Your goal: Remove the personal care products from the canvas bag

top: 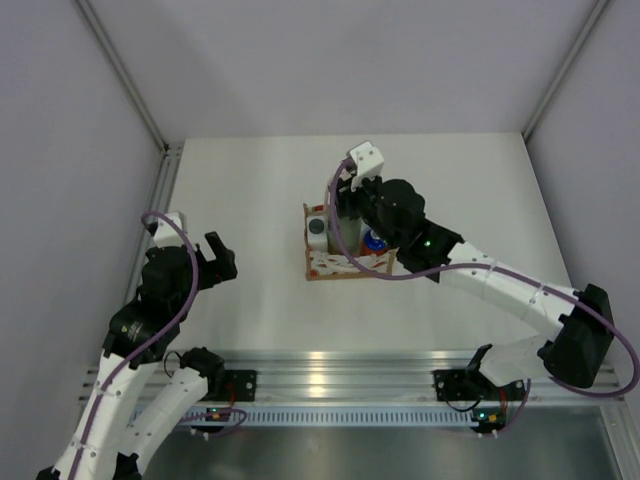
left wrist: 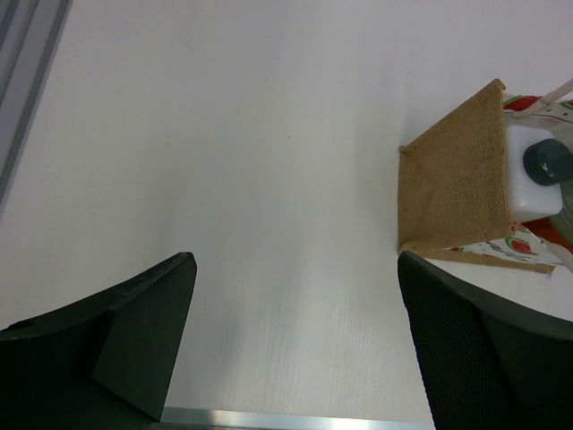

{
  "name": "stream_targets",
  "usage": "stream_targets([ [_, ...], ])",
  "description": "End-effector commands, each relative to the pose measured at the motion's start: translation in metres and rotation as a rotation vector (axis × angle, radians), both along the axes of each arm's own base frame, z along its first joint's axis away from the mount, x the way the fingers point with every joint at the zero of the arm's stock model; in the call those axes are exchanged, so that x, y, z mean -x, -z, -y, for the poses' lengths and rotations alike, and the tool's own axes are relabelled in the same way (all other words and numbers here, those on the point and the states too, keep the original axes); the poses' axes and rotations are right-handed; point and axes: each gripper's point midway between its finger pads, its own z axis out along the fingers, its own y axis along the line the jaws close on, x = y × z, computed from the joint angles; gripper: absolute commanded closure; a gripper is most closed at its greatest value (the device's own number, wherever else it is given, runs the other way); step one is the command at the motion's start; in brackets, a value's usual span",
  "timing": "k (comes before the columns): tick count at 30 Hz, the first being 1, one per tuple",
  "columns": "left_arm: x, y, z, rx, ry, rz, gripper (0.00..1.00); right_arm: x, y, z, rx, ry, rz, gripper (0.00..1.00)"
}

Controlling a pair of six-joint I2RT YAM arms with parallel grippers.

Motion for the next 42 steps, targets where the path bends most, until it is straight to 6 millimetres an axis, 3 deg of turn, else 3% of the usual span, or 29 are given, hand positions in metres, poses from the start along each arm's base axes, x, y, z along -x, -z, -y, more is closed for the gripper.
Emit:
stream_targets([
  [1,-0.004,-0.012,-0.001,0.013,-0.010,0.060,0.02,0.008,-0.124,0.031,-0.239,0.060,0.187,1.00],
  [7,-0.003,-0.012,-0.002,0.013,-0.012,0.063,0.01,0.008,-0.146,0.051,-0.236,0.100,0.187,1.00],
  [16,-0.003,-0.014,-0.001,0.018,-0.010,0.070,0.01,0.005,-0.163,0.081,-0.225,0.171,0.200,1.00],
  [22,-0.002,-0.015,-0.002,0.021,-0.012,0.076,0.01,0.002,-0.168,0.116,-0.202,0.301,0.223,1.00],
  [29,-0.001,-0.014,-0.002,0.020,-0.009,0.076,0.01,-0.007,-0.154,0.161,-0.189,0.436,0.216,1.00],
  [34,-0.002,-0.015,-0.001,0.021,-0.007,0.077,0.02,-0.008,-0.155,0.191,-0.191,0.507,0.229,1.00],
  [40,-0.002,-0.014,-0.001,0.022,-0.006,0.075,0.02,-0.017,-0.128,0.212,-0.191,0.541,0.190,1.00],
  [42,-0.002,-0.014,-0.001,0.020,-0.007,0.074,0.02,-0.022,-0.110,0.219,-0.185,0.562,0.166,1.00],
])
